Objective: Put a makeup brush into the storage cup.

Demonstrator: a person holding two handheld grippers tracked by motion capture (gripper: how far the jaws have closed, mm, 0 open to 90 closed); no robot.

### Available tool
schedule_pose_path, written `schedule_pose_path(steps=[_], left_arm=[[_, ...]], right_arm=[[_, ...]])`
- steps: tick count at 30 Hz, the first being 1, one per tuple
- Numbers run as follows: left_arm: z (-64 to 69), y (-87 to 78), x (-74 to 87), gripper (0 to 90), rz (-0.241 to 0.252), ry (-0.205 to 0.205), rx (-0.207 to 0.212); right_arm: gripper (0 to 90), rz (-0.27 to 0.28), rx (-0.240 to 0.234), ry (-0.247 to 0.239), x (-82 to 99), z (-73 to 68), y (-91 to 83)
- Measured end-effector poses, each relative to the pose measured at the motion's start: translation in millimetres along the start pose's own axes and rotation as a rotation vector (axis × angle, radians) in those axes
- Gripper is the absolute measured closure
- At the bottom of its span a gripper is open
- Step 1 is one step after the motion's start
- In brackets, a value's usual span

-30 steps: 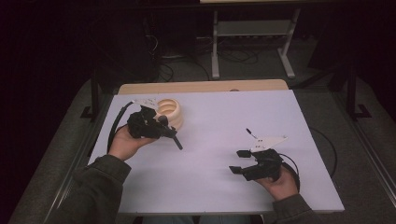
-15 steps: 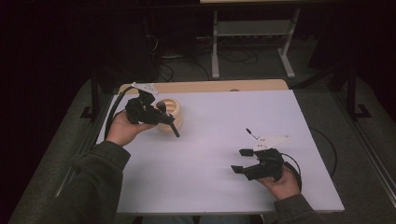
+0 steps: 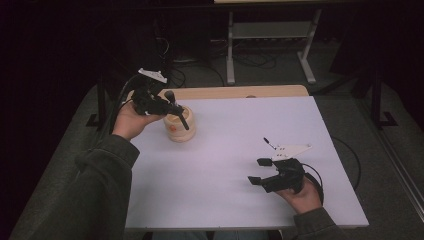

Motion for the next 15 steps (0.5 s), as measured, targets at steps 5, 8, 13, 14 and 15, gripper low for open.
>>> schedule_pose_path(steps=[5,8,13,14,15], left_arm=[[-10.6,-4.4,-7.4,77.0,0.007,-0.020,-0.034],[-17.6,-7.5,-9.1,76.9,0.014,-0.039,-0.044],[-29.0,-11.5,-7.7,76.9,0.029,-0.070,-0.057],[-31.4,-11.8,-6.9,76.9,0.029,-0.076,-0.069],[-33.2,-12.3,-6.5,76.9,0.025,-0.075,-0.072]], right_arm=[[27.4,0.002,0.001,0.000,-0.5,0.7,-1.7],[27.3,0.003,-0.001,-0.001,-0.5,0.8,-1.4],[27.0,0.004,0.003,0.000,-0.8,1.2,-1.9],[26.9,0.005,0.003,0.000,-0.8,1.5,-2.2],[26.9,0.006,0.003,0.000,-0.8,1.8,-2.4]])
Point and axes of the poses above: each handheld gripper's, and its own axes: y roughly forward along the jaws, x roughly out of its underside, z roughly to its right, the point moved 1 cm from there along y, roughly forward along the jaws, and after that the axes turned 4 degrees about x, right-handed, at the moved point
